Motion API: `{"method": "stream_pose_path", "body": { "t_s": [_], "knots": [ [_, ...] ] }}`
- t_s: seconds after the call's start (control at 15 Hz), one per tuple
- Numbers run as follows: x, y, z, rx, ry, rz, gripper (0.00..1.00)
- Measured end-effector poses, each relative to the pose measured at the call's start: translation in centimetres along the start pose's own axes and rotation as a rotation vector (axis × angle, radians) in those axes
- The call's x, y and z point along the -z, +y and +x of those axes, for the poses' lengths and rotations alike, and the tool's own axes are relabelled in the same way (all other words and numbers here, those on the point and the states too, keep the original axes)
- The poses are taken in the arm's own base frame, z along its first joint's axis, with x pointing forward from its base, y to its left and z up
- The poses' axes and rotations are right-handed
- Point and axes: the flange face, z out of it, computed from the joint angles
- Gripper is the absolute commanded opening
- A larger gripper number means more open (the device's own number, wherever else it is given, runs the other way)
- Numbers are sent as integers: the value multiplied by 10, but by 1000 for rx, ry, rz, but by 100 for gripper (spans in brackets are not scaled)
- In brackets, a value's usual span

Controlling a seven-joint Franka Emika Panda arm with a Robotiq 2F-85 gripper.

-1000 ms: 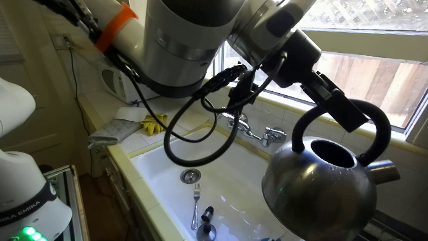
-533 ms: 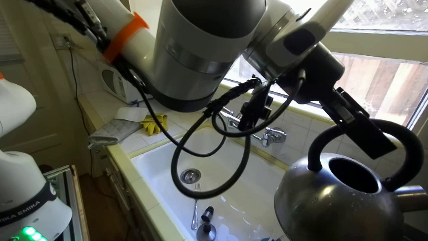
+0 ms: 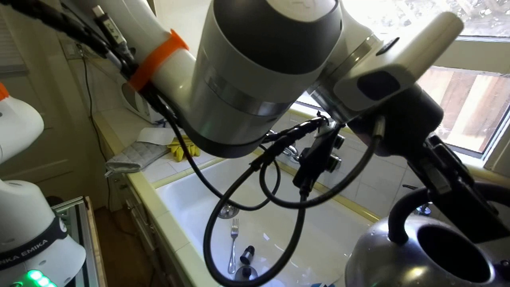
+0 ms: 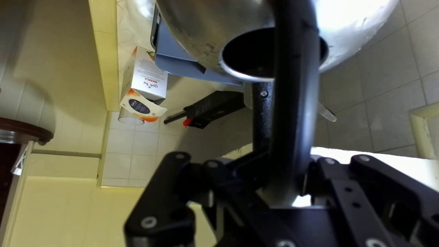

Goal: Remove the lid from the silver kettle then place the kettle on the dishrack.

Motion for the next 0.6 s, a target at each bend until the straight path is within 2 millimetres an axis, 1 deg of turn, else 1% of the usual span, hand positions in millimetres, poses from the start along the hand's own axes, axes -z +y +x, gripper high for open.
{"method": "stream_pose_path", "body": {
  "t_s": [0.27,0.6],
  "knots": [
    [-21,3,-1,-40,-4,-28,0],
    [-40,-1,7,-97,16,-44,0]
  ]
}}
